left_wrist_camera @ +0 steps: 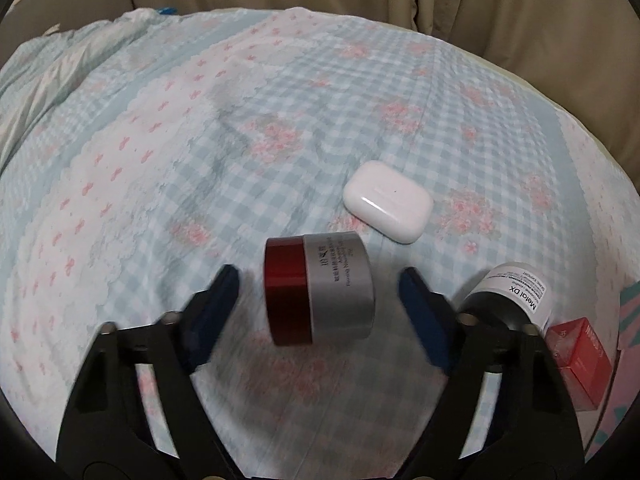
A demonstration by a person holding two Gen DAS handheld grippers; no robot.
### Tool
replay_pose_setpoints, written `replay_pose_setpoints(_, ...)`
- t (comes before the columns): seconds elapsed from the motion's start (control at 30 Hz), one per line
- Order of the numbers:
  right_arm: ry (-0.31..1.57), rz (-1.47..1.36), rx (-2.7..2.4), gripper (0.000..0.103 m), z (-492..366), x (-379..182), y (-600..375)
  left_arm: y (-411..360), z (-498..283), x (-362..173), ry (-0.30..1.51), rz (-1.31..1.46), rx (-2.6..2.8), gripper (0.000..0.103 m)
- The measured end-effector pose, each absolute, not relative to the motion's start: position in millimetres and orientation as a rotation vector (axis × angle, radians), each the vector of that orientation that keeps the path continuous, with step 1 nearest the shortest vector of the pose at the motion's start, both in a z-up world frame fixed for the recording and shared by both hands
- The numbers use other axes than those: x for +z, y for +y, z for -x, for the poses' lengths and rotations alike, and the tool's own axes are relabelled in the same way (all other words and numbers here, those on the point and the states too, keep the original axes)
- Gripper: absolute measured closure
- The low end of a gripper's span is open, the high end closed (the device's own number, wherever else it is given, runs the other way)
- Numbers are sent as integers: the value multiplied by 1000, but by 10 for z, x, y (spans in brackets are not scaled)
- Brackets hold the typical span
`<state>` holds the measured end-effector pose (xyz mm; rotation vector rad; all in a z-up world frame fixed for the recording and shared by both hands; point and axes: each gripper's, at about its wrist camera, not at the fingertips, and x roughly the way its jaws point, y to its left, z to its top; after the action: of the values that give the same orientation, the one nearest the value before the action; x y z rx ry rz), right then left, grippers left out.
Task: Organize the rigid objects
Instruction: 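Move the left gripper to the red-and-silver jar and grasp it, then carry the red-and-silver jar with the left gripper into the box and release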
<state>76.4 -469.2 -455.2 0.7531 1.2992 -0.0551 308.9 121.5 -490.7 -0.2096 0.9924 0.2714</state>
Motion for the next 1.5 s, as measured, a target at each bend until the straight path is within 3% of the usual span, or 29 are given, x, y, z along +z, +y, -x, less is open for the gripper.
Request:
replay_pose_setpoints(0.07, 1296, -757, -59, 72, -754, -4548, -4703, 1222, -3106, -4917, 996, 205, 271, 36)
replay_pose_setpoints(0.2, 1292, -763, -65, 72, -728, -4544, -4728, 1240, -3118, -4976, 1023, 207, 287, 62)
replay_pose_setpoints(0.87, 1295, -767, -82, 72, -741, -4549, -4723, 1273, -2837, -4712, 1001, 233, 279, 65)
replay_pose_setpoints(1.17, 1311, -768, -81, 72, -782, -4547, -4723, 1161, -2349, -3997, 978, 258, 237, 65)
replay_pose_setpoints(1.5, 1327, -749, -82, 72, -795, -4544, -4675, 493, -1808, -2974, 954, 248, 78, 65)
